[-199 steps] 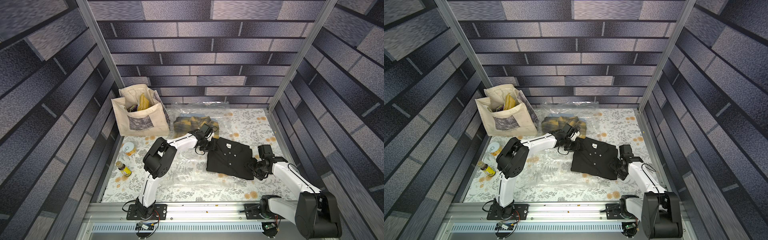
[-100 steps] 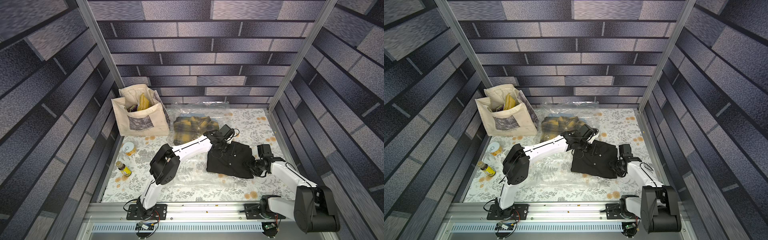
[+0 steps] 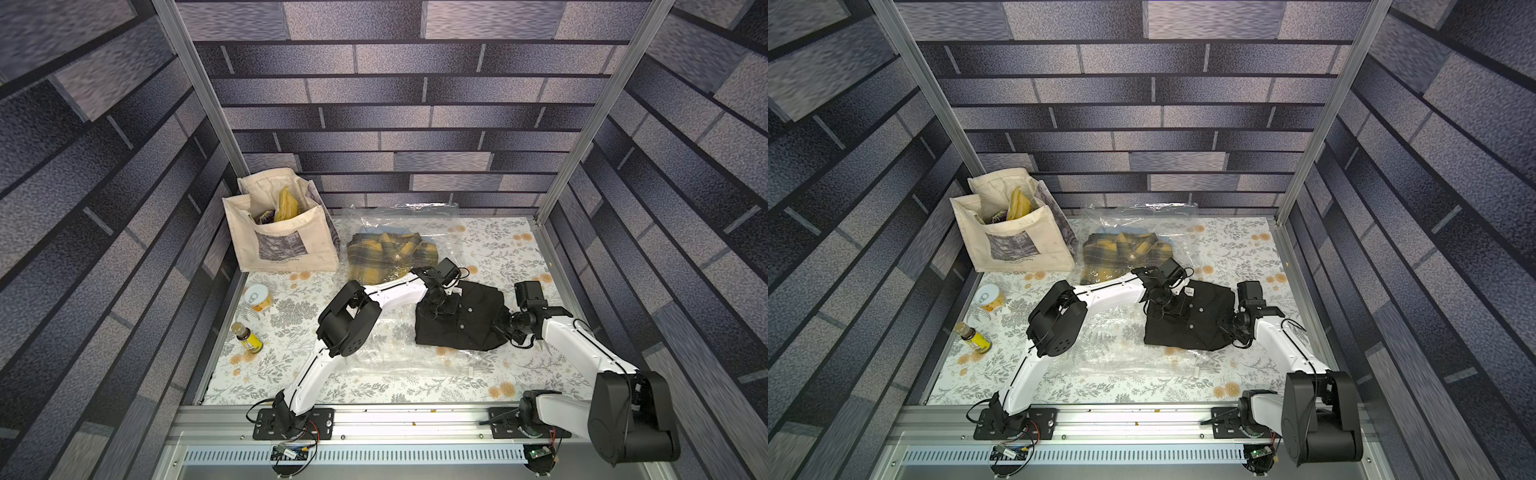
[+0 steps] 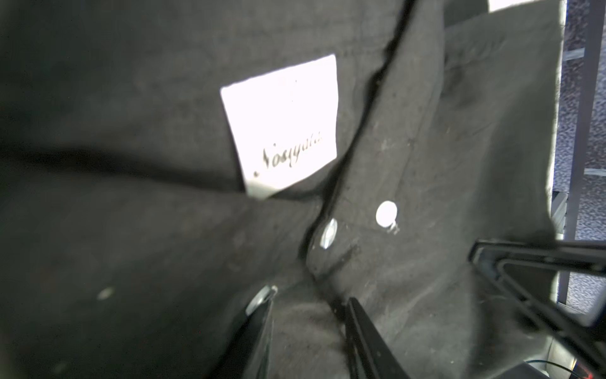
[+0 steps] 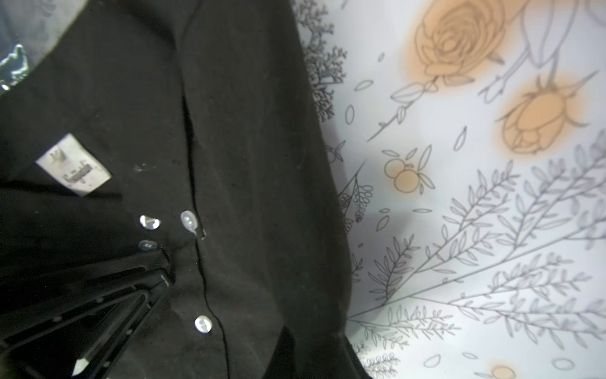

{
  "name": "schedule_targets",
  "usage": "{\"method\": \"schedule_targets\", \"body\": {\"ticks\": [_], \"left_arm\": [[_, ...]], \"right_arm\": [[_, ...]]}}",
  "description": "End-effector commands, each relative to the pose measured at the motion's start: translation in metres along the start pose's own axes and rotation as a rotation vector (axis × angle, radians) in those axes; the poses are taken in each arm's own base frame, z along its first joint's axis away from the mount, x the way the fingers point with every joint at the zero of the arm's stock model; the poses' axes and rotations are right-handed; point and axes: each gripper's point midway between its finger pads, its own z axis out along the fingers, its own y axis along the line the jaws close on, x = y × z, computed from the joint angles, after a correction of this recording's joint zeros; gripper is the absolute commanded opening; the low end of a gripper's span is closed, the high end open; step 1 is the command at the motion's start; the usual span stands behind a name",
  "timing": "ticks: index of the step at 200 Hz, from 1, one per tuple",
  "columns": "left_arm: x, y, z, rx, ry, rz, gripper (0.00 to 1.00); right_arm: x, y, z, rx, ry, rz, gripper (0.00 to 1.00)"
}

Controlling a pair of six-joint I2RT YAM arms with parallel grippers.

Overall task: Place the folded shirt into the vacuum bag
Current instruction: Pick up the shirt in the vacuum bag.

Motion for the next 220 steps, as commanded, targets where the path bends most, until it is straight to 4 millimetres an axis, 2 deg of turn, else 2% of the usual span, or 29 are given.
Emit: {"method": "schedule_targets", "body": {"ticks": [1, 21, 50, 110, 138, 160, 189, 205, 218, 220], "left_arm": [[-0.014, -0.015, -0.052, 0.008, -0.087, 0.015, 0.40], [-0.012, -0.007, -0.062, -0.019, -0.109, 0.002, 0.41], [-0.005, 0.008, -0.059, -0.066, -0.121, -0.027, 0.43], [-0.001, 0.034, -0.017, -0.092, -0.092, -0.076, 0.42], [0.003, 0.040, -0.005, -0.084, -0.068, -0.097, 0.41], [0.004, 0.031, -0.018, -0.034, -0.080, -0.113, 0.41], [0.000, 0.020, -0.066, 0.018, -0.149, -0.118, 0.41], [0.004, 0.027, -0.084, 0.010, -0.171, -0.131, 0.41], [0.011, 0.038, -0.085, -0.018, -0.170, -0.142, 0.41], [0.013, 0.040, -0.084, -0.025, -0.167, -0.145, 0.41]], "right_arm": [[-0.007, 0.000, -0.013, 0.044, -0.028, -0.072, 0.10], [-0.011, 0.006, -0.017, 0.032, -0.040, -0.101, 0.08], [-0.016, 0.017, -0.025, 0.053, -0.063, -0.161, 0.07], [-0.019, 0.041, -0.041, 0.201, -0.115, -0.369, 0.04], [-0.011, 0.068, -0.050, 0.209, -0.141, -0.463, 0.03], [-0.002, 0.087, -0.050, 0.180, -0.139, -0.499, 0.02], [0.000, 0.096, -0.050, 0.197, -0.151, -0.542, 0.01], [0.000, 0.100, -0.052, 0.217, -0.161, -0.588, 0.01], [0.004, 0.103, -0.051, 0.245, -0.163, -0.643, 0.01], [0.001, 0.111, -0.056, 0.230, -0.180, -0.649, 0.01]]}}
